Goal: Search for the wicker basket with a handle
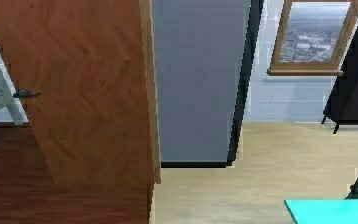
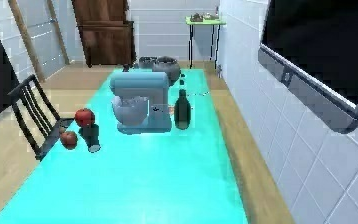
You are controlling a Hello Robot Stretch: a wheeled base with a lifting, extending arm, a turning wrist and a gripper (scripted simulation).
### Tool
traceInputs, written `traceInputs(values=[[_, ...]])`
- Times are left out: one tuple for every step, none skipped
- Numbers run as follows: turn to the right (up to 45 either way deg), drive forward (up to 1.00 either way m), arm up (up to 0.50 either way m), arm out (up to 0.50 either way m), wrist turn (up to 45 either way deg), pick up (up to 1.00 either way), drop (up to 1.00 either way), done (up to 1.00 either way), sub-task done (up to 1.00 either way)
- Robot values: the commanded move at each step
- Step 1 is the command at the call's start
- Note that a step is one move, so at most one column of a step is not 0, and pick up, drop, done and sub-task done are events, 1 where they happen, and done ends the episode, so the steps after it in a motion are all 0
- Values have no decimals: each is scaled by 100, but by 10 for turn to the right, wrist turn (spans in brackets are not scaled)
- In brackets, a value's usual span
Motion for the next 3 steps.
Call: traceInputs(values=[[-450,0,0,0,0,0,0,0,0],[-300,0,0,0,0,0,0,0,0],[0,100,0,0,0,0,0,0,0]])
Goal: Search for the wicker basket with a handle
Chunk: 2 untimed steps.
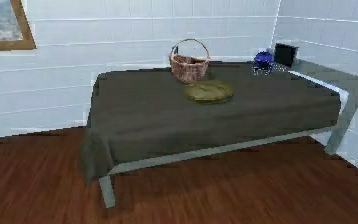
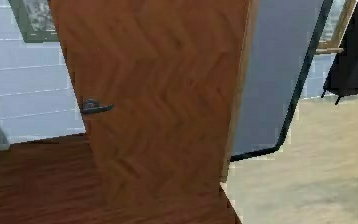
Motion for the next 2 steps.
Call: traceInputs(values=[[0,80,0,0,0,0,0,0,0],[0,0,0,0,0,0,0,100,0]])
